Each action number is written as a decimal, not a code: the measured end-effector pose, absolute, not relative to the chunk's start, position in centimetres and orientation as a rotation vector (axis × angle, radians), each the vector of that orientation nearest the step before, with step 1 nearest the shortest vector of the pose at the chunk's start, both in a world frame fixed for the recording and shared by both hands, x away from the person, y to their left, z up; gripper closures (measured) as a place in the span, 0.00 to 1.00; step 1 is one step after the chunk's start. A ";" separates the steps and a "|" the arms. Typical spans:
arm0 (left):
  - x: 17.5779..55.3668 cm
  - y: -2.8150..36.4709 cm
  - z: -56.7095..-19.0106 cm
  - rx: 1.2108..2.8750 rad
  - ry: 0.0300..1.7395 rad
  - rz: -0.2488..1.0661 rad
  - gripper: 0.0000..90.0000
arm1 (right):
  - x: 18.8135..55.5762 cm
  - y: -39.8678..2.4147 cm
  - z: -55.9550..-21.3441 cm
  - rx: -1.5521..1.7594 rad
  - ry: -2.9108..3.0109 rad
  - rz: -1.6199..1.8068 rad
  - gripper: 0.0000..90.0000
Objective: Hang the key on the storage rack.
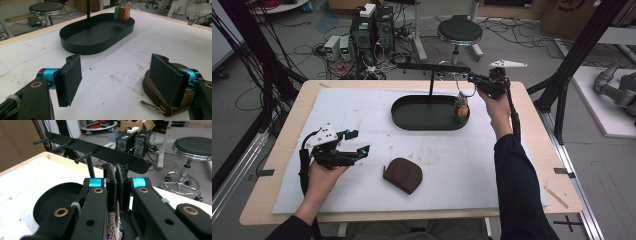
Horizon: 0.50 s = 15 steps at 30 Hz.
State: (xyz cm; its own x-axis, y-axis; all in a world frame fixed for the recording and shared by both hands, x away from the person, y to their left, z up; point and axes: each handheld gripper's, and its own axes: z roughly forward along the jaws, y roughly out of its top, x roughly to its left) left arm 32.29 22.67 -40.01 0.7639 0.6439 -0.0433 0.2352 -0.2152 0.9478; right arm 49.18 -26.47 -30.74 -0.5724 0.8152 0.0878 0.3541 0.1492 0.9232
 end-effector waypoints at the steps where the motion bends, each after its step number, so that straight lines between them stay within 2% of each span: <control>1: 32.3 22.7 -40.0 1.788 0.687 0.433 0.29 | 49.4 -26.6 -30.9 1.125 1.994 1.422 0.98; 15: 32.2 22.8 -40.1 1.785 0.691 0.437 0.29 | 50.0 -26.7 -31.5 1.147 1.989 1.423 0.98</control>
